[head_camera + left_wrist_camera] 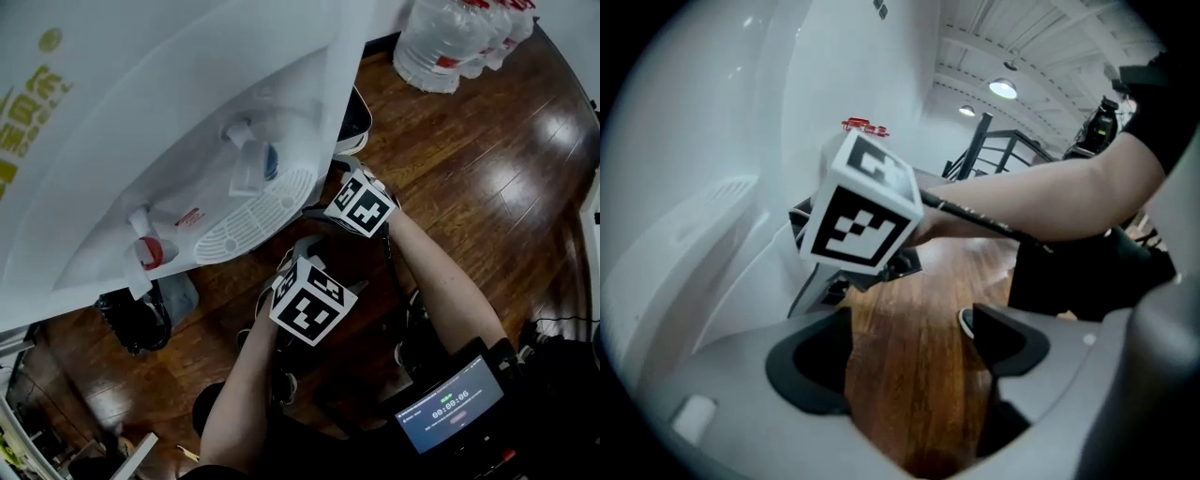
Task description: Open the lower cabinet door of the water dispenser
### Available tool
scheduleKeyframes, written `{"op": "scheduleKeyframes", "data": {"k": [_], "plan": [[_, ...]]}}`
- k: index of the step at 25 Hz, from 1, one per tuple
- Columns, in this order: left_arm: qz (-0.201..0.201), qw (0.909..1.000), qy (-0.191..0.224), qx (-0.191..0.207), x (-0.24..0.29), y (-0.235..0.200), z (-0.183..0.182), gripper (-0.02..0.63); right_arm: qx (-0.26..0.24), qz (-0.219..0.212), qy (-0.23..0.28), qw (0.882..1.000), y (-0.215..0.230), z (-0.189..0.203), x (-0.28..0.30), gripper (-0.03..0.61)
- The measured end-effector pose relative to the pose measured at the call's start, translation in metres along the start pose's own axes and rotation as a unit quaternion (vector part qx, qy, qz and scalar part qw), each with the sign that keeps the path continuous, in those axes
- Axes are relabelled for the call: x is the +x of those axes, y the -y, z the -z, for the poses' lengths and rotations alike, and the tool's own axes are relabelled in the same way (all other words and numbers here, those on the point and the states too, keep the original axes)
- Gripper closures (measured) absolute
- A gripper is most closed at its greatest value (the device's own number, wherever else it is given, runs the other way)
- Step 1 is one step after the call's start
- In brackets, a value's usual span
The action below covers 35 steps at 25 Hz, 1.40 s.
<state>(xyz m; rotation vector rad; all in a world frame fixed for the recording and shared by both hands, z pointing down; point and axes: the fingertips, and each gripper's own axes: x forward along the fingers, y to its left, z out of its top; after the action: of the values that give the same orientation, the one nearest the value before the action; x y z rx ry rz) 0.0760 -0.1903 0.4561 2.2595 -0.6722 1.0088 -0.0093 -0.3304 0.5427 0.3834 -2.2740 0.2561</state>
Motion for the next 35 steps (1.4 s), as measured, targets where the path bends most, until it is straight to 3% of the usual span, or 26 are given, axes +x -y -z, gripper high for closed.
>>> {"op": "scheduleKeyframes", "data": {"k": [5,9,12,18,20,23,28,35], "plan": [[0.005,0.9999,0.015,-0.007,-0.010,-0.002,-0.003,0.206,0.021,0.008,0.000,1.000,0.003,0.012,0.019,0.064],[0.009,0.9996,0.026,-0.013,-0.021,-0.002,-0.006,0.224,-0.002,0.028,0.021,0.999,0.003,-0.002,0.020,0.062],[0.006,0.9997,0.022,-0.011,-0.024,0.001,-0.003,0.225,-0.013,0.017,0.015,1.000,-0.005,0.000,0.020,0.146],[-0.001,0.9998,0.021,-0.006,-0.032,0.005,0.000,0.241,0.034,0.020,0.012,0.999,-0.017,0.008,0.009,0.147],[0.006,0.9997,0.025,-0.002,-0.034,0.013,-0.001,0.245,0.053,0.011,0.005,0.999,-0.024,0.016,0.002,0.147],[0.021,0.9993,0.025,0.015,-0.036,0.032,0.000,0.245,0.034,0.011,-0.022,0.999,-0.031,0.029,-0.008,0.162],[0.027,0.9987,0.031,0.028,-0.039,0.061,0.006,0.249,0.023,0.030,-0.004,0.999,-0.044,0.025,-0.034,0.169],[0.025,0.9985,0.025,0.043,-0.043,0.091,0.027,0.250,0.044,0.023,-0.011,0.999,-0.076,0.055,-0.051,0.184]]}}
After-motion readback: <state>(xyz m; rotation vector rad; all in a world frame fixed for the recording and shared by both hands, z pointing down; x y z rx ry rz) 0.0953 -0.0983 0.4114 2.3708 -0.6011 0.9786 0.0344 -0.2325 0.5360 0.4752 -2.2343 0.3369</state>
